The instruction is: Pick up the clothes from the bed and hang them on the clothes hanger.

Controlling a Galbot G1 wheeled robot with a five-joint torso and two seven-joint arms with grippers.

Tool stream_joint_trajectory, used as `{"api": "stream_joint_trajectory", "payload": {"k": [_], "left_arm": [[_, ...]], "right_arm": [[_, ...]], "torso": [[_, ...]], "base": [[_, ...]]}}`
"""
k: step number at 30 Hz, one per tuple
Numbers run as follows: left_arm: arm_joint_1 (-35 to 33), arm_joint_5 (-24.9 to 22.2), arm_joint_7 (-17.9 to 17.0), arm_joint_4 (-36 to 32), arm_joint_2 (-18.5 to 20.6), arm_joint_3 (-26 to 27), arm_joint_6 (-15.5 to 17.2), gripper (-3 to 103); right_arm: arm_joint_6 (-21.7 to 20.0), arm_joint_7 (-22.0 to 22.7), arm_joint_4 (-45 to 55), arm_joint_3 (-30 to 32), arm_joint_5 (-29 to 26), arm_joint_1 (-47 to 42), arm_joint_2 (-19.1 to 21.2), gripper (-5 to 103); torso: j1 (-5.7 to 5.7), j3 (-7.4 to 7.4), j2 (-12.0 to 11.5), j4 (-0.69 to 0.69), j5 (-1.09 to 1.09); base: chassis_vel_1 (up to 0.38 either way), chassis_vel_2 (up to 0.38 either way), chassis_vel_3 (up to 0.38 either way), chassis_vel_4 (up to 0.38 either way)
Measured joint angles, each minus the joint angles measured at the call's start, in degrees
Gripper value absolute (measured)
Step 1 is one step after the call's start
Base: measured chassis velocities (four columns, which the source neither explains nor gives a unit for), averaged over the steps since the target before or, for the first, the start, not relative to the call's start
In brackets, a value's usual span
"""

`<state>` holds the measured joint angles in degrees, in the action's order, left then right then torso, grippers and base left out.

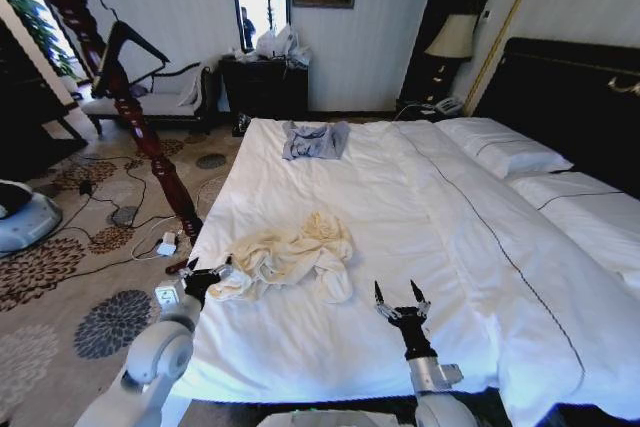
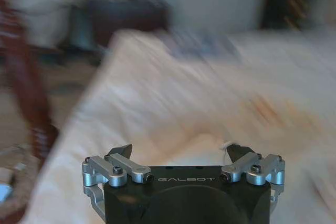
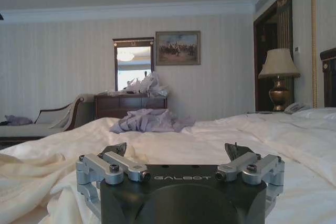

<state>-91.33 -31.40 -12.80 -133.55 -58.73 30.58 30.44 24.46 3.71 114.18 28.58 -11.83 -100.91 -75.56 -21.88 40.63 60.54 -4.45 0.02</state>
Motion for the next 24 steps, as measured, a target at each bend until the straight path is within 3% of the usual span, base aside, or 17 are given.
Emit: {"api": "stream_joint_trajectory", "payload": {"k": [3, 4, 6, 8, 14, 17, 18, 19, 21, 24], "left_arm": [[-3.2, 6.2, 2.1, -1.0, 4.1, -0.8, 4.7, 100], [-4.2, 6.9, 1.2, -1.4, 6.6, -1.2, 7.3, 100], [-4.7, 7.0, 0.4, -1.6, 7.8, -1.4, 8.5, 100], [-6.3, 6.7, -3.4, -2.2, 11.0, -2.3, 11.4, 100], [-12.1, 11.2, -4.8, -3.7, 15.4, -3.4, 12.1, 100], [-13.2, 17.1, -2.2, -4.6, 15.6, -5.1, 8.7, 100], [-12.7, 21.4, -0.4, -4.5, 15.0, -6.1, 5.0, 100], [-12.7, 21.4, -0.4, -4.5, 15.0, -6.1, 5.0, 100], [-10.6, 27.7, 1.8, -3.2, 12.6, -8.3, -1.3, 100], [-8.5, 29.5, 1.5, -1.1, 9.2, -10.4, -3.4, 100]], "right_arm": [[0.3, 0.0, 0.6, 0.4, 0.0, -0.4, 0.0, 100], [0.5, 0.0, 0.7, 0.7, 0.1, -0.7, -0.1, 100], [0.6, 0.0, 0.8, 0.8, 0.1, -0.7, -0.1, 100], [0.8, 0.0, 0.8, 1.0, 0.2, -1.1, -0.2, 100], [0.9, 0.0, 0.9, 1.1, 0.5, -1.4, -0.3, 100], [1.1, 0.0, 0.9, 1.1, 1.0, -1.5, -0.6, 100], [1.2, 0.0, 0.8, 1.0, 1.2, -1.6, -0.8, 100], [1.2, 0.0, 0.8, 1.0, 1.2, -1.6, -0.8, 100], [1.2, 0.0, 0.8, 0.9, 1.5, -1.7, -1.0, 100], [1.2, 0.0, 0.7, 0.9, 1.8, -1.6, -1.2, 100]], "torso": [[0.01, 0.00, 0.0, 0.02, -0.03], [0.01, 0.00, 0.0, -0.01, -0.03], [0.00, 0.00, 0.0, -0.02, -0.02], [0.00, 0.00, 0.0, -0.02, -0.02], [0.01, 0.00, 0.0, 0.01, -0.01], [0.00, 0.00, 0.0, 0.00, -0.01], [0.00, 0.00, 0.0, 0.00, -0.01], [0.00, 0.00, 0.0, 0.00, -0.01], [0.01, 0.00, 0.0, -0.02, -0.01], [0.00, 0.00, 0.0, -0.02, -0.01]], "base": [[0.000, 0.000, 0.000, 0.000], [0.000, 0.000, 0.000, 0.000], [0.000, 0.000, 0.000, 0.000], [0.000, 0.000, 0.000, 0.000], [0.000, 0.000, 0.000, 0.000], [0.000, 0.000, 0.000, 0.000], [0.000, 0.000, 0.000, 0.000], [0.000, 0.000, 0.000, 0.000], [0.000, 0.000, 0.000, 0.000], [0.000, 0.000, 0.000, 0.000]]}}
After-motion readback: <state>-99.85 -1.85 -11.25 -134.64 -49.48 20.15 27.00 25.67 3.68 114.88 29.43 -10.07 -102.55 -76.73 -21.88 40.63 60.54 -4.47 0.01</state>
